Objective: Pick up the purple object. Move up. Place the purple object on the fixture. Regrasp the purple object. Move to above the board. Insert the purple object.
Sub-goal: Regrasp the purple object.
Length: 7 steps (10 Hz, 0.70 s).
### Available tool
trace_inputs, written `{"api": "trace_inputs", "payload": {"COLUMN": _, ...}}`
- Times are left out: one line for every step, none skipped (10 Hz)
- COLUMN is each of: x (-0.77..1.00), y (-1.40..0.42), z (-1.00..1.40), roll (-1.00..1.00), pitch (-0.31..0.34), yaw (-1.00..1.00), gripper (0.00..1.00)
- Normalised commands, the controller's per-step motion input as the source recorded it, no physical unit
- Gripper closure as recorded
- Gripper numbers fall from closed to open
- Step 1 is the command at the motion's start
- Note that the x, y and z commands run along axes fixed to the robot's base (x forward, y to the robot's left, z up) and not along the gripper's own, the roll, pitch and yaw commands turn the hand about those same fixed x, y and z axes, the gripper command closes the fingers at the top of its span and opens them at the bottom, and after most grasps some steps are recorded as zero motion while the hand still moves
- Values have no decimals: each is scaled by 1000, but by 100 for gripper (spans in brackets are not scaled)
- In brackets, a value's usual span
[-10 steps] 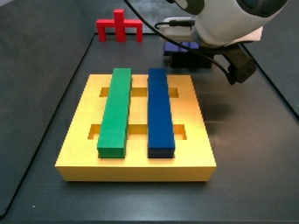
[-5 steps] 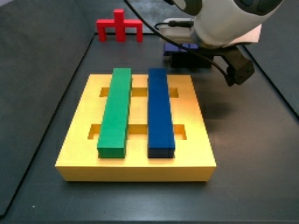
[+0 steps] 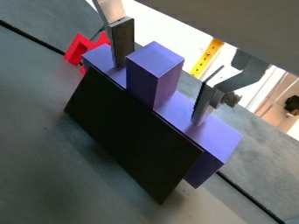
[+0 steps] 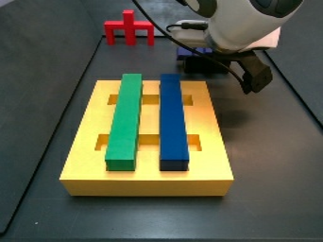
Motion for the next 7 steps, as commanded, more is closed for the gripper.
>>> {"api": "trace_inputs", "payload": {"x": 0, "y": 0, "z": 0, "roll": 0, "pitch": 0, "yaw": 0, "gripper": 0}}
{"api": "trace_inputs", "payload": {"x": 0, "y": 0, "z": 0, "roll": 0, "pitch": 0, "yaw": 0, "gripper": 100}}
{"api": "trace_inputs", "payload": {"x": 0, "y": 0, "z": 0, "roll": 0, "pitch": 0, "yaw": 0, "gripper": 100}}
{"api": "trace_inputs", "payload": {"x": 0, "y": 0, "z": 0, "roll": 0, "pitch": 0, "yaw": 0, "gripper": 100}}
{"api": "trace_inputs", "payload": {"x": 0, "y": 0, "z": 0, "roll": 0, "pitch": 0, "yaw": 0, "gripper": 100}}
{"api": "trace_inputs", "payload": {"x": 0, "y": 0, "z": 0, "roll": 0, "pitch": 0, "yaw": 0, "gripper": 100}}
{"api": "trace_inputs", "payload": {"x": 0, "y": 0, "z": 0, "roll": 0, "pitch": 0, "yaw": 0, "gripper": 100}}
